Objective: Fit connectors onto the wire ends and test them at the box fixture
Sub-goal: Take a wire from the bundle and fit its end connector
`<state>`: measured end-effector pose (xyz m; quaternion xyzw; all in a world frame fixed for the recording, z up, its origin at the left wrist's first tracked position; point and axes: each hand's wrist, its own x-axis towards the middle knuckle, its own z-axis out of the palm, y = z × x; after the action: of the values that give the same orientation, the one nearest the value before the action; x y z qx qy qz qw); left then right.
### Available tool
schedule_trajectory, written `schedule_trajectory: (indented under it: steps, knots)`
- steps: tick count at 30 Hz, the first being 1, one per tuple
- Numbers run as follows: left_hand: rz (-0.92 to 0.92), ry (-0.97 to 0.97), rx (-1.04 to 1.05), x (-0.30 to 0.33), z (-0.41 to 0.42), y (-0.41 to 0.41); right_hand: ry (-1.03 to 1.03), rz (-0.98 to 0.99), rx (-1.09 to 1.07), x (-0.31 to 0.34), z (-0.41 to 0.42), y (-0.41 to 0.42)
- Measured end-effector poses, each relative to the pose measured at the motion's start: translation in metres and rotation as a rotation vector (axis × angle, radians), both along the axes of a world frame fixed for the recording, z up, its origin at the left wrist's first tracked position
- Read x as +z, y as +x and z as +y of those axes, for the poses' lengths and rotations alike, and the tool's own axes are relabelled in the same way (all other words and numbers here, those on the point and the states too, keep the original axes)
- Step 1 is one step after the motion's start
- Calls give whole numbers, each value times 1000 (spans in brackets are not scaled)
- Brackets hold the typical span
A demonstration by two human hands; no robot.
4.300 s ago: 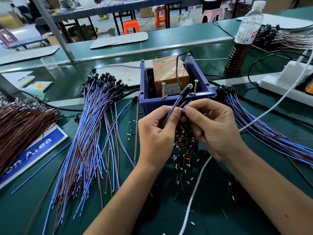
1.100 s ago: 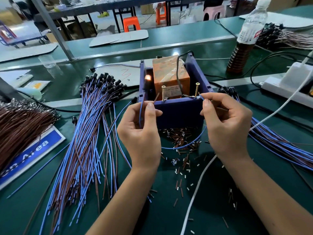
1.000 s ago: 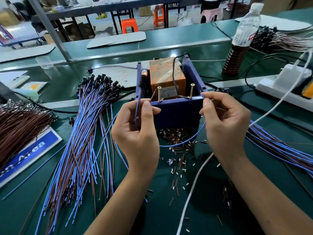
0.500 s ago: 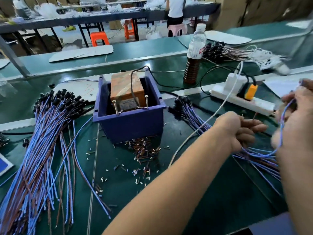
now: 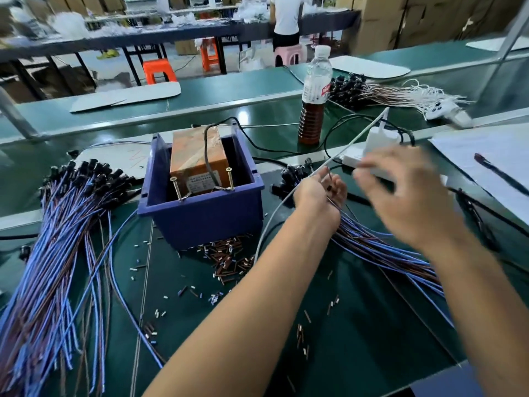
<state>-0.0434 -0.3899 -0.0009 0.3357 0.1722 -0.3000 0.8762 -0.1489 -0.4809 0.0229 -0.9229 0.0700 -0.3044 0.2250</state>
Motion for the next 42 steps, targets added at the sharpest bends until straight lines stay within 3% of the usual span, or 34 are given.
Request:
schedule_trajectory:
  steps: [2, 7, 12, 14, 20, 24, 28, 32, 34, 37, 40, 42]
  knots:
    - [-39, 10, 45, 2, 5, -1, 63, 169, 182, -9, 15, 9]
    - [-30, -3, 96, 11, 23, 3, 205, 320, 292, -19, 22, 9]
    - [-27, 77, 200, 19, 34, 16, 23, 141, 164, 9, 5, -6]
    - [-82, 101, 228, 19, 36, 18, -45, 169, 118, 23, -9, -16]
    - [-322, 615, 100, 3, 33, 12, -323, 623, 56, 8, -11, -18]
    - [-334, 768, 122, 1, 37, 4, -238, 656, 21, -10, -3, -12]
    - [-358, 686, 33, 11, 48, -14, -135, 518, -14, -18, 6, -11]
    - [-500, 620, -227, 32, 81, -41, -29, 89, -76, -15, 24, -6]
    - [-612, 692, -323, 39, 107, -51, 5, -128, -69, -10, 40, -1]
    - [-714, 821, -460, 46, 159, -60, 27, -304, 71, -8, 81, 7]
    - [-730, 973, -624, 46, 216, -63, 30, -348, 296, -5, 131, 10]
    - [-664, 1123, -626, 45, 254, -61, -21, -267, 455, -4, 162, 11]
